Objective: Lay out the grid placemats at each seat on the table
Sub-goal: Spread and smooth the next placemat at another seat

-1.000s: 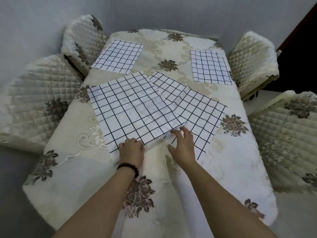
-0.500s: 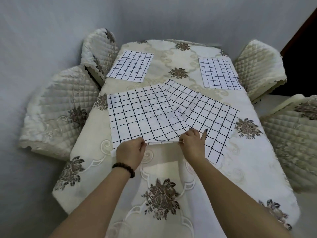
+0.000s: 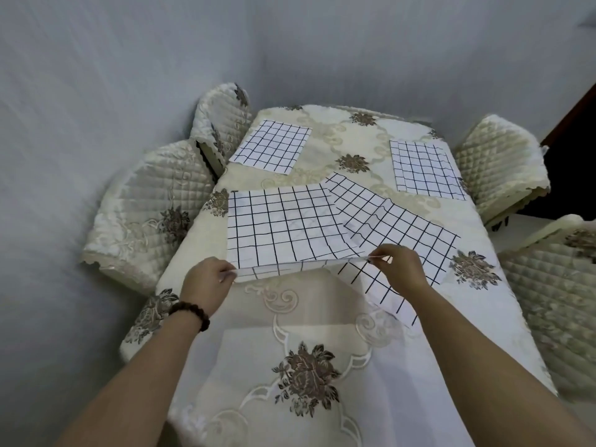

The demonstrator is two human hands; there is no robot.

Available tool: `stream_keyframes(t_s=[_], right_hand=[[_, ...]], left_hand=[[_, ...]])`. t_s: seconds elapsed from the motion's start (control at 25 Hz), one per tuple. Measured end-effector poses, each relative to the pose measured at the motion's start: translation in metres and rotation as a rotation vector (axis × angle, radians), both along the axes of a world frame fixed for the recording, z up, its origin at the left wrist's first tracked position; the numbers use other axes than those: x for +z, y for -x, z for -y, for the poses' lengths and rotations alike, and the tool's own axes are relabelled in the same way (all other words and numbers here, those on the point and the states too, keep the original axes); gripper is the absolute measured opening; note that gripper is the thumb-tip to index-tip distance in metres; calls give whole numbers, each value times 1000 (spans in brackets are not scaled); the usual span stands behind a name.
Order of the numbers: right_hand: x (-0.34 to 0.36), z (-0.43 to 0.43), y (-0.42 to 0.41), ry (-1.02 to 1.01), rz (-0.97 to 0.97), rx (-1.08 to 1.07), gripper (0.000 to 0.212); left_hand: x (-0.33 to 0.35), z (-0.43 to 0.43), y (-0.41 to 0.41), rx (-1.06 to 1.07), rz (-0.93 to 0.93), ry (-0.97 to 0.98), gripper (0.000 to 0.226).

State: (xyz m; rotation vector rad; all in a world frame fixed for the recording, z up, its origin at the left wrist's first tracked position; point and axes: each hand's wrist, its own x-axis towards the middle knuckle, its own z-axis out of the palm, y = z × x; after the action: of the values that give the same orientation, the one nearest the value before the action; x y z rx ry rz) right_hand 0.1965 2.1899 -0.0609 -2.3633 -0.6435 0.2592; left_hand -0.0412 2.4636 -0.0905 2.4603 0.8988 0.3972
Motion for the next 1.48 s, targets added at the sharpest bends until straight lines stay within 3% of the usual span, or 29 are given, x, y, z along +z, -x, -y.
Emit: stream_keyframes(t_s=[0.08, 0.2, 0.4, 0.56, 0.72, 1.0, 1.2, 1.36, 1.48], right_hand=[[22, 2, 1, -118, -53, -17, 6], [53, 0, 3, -342, -143, -80, 10], [107, -8, 9, -602, -107, -76, 11], [148, -7, 10, -787, -121, -37, 13], [193, -6, 16, -912, -74, 80, 33], [246, -27, 1, -939, -43, 70, 23], [232, -47, -33, -821, -44, -11, 25], [214, -60, -60, -759, -49, -107, 24], [200, -66, -76, -699, -13, -205, 9]], left_hand=[[25, -3, 5, 52, 197, 155, 2], [66, 1, 3, 115, 428, 350, 13], [128, -6, 0, 197, 741, 580, 14], [177, -12, 11, 110, 877, 520, 15], [226, -17, 21, 55, 977, 436, 10], [271, -32, 0, 113, 915, 224, 14], [261, -52, -29, 114, 813, 171, 4], [244, -66, -57, 148, 733, 149, 11], [232, -77, -74, 178, 647, 82, 15]])
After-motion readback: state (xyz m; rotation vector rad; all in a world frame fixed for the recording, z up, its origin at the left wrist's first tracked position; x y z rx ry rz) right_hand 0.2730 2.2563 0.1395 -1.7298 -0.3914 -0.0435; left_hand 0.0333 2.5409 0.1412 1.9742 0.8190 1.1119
